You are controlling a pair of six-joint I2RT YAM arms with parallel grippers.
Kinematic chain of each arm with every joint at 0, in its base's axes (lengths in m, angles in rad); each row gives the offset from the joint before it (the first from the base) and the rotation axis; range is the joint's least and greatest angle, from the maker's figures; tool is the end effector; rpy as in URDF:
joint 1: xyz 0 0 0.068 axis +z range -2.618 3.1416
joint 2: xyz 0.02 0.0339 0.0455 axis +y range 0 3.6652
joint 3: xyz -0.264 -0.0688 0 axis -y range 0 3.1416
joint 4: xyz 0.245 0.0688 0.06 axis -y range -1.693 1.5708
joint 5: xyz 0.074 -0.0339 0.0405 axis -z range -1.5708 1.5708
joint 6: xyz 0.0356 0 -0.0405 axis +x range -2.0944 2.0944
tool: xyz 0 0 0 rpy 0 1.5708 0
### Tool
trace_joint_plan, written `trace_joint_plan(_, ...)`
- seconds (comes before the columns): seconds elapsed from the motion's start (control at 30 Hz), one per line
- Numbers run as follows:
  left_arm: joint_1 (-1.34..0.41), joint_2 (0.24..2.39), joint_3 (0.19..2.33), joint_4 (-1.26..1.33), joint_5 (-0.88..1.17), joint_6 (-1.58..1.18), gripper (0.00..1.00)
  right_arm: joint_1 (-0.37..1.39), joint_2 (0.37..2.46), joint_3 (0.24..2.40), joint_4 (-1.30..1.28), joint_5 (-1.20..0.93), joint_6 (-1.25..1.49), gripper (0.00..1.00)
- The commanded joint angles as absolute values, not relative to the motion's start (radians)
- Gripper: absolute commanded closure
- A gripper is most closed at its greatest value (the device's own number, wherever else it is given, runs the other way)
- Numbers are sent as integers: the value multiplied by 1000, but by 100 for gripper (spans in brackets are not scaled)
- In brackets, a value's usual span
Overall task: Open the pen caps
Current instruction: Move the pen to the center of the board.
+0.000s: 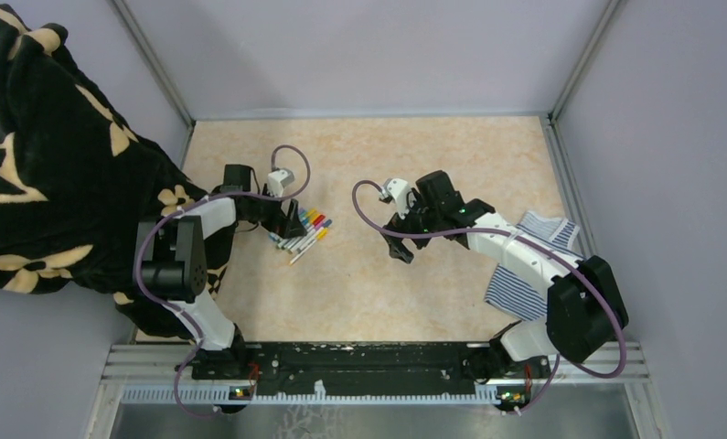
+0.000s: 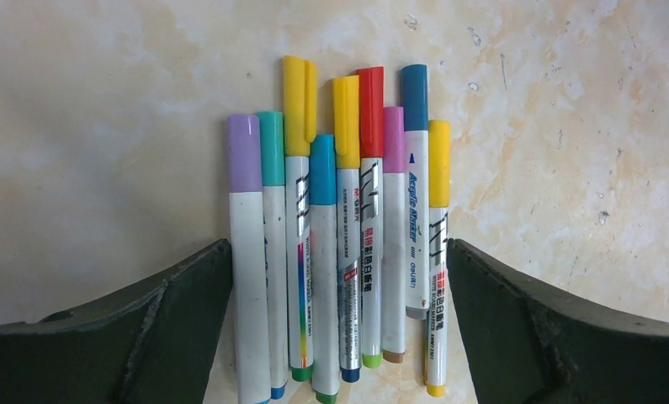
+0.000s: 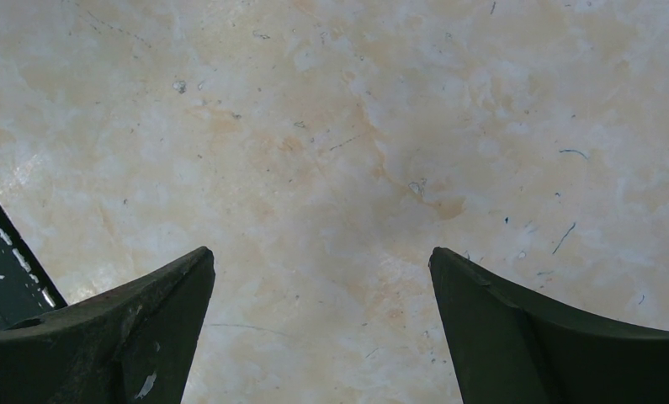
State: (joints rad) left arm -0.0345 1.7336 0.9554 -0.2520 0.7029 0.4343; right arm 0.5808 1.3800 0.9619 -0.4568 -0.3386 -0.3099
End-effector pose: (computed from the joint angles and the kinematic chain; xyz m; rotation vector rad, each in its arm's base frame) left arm 0.3305 -0.0344 0.1580 0.7906 2.2663 -0.7268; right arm 0.2336 0.1674 0.2455 -1.1903 2.1417 0.5340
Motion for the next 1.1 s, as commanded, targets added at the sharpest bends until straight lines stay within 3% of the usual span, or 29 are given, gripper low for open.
trace_joint_plan(0.0,-61,1756,962,-285,722,468,1,596,1381,972,-431,-338,-300,1)
trace_joint_plan(0.6,-133,1741,940,-316,728,530,1,607,1390,974,-427,-339,-306,2)
trace_joint_plan(1.07,-165,1734,932,-350,769,580,1,662,1304,929,-264,-363,-409,2)
